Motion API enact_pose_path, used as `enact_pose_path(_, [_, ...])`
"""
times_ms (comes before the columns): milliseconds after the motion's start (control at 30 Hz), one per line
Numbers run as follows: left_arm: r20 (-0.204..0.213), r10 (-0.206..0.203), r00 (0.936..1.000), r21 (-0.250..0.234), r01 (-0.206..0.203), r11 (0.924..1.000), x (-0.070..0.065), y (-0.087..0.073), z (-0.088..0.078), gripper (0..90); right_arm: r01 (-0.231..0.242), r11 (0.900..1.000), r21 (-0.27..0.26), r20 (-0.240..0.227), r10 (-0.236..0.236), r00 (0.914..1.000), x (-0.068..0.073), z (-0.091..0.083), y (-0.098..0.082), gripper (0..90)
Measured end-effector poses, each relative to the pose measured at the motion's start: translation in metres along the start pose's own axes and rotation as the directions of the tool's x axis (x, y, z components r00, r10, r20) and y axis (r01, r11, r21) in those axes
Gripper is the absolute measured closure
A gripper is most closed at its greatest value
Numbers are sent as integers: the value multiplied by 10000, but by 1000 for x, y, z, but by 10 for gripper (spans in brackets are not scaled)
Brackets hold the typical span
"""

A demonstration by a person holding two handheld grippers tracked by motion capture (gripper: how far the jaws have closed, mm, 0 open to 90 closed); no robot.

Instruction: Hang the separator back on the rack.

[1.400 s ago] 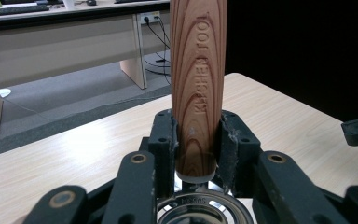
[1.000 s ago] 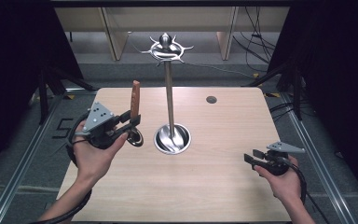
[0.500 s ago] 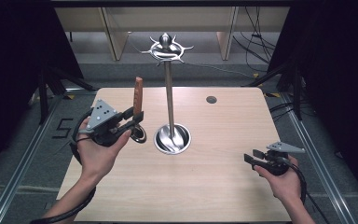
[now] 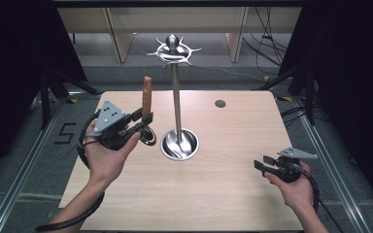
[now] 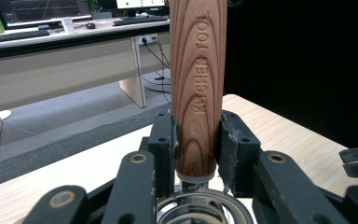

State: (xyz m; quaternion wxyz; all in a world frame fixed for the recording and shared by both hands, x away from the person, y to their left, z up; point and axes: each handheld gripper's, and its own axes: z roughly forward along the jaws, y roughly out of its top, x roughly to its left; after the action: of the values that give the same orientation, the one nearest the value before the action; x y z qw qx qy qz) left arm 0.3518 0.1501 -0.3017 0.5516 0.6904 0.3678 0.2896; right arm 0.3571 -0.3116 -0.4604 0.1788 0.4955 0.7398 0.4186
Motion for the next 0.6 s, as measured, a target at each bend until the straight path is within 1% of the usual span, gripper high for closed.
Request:
enact_pose_path(167, [37,-54,10000,-47,54,10000,-2,1,2,681,-4,10000,5,-9,4,10000,0,0,0,524])
enact_pose_path(200, [-22,97,10000,-84,-97,9999,-1,2,2,681,13,10000,97,-34,-12,10000,0,-1,0,525])
enact_pose_path(233, [68,-47,10000,-53,47,10000,-2,2,3,681,-49,9999,117,-51,49,10000,1,-1,0,525])
enact_pose_path(300, [50,-36,10000,-64,36,10000,-3,3,4,681,-46,9999,108,-66,47,10000,1,-1,1,524])
enact_pose_path(333, [26,-49,10000,-100,49,9999,-3,4,5,681,-7,10000,0,-33,7,10000,0,0,0,524])
enact_pose_path(400, [43,-51,10000,-105,51,9999,-3,4,6,681,26,10000,91,-15,-26,10000,0,-1,0,524])
enact_pose_path(433, [-33,101,9999,-146,-101,9998,-2,4,6,681,26,10000,91,-15,-26,10000,0,-1,0,524])
enact_pose_path(467, [44,-46,10000,-110,47,9999,-3,4,7,681,22,10000,88,-14,-22,10000,0,-1,0,525])
enact_pose_path(500, [41,-78,10000,-130,78,9999,-4,4,7,681,25,10000,90,-19,-25,10000,0,-1,0,525])
enact_pose_path(533, [35,-58,10000,-139,58,9999,-4,5,8,681,27,10000,91,-16,-27,10000,0,-1,0,525])
enact_pose_path(567, [71,308,9995,-289,-305,9991,-2,6,9,681,15,10000,91,-37,-15,10000,0,-1,0,525])
enact_pose_path(600, [78,303,9995,-309,-300,9991,-2,6,9,681,23,10000,86,-20,-23,10000,0,0,0,525])
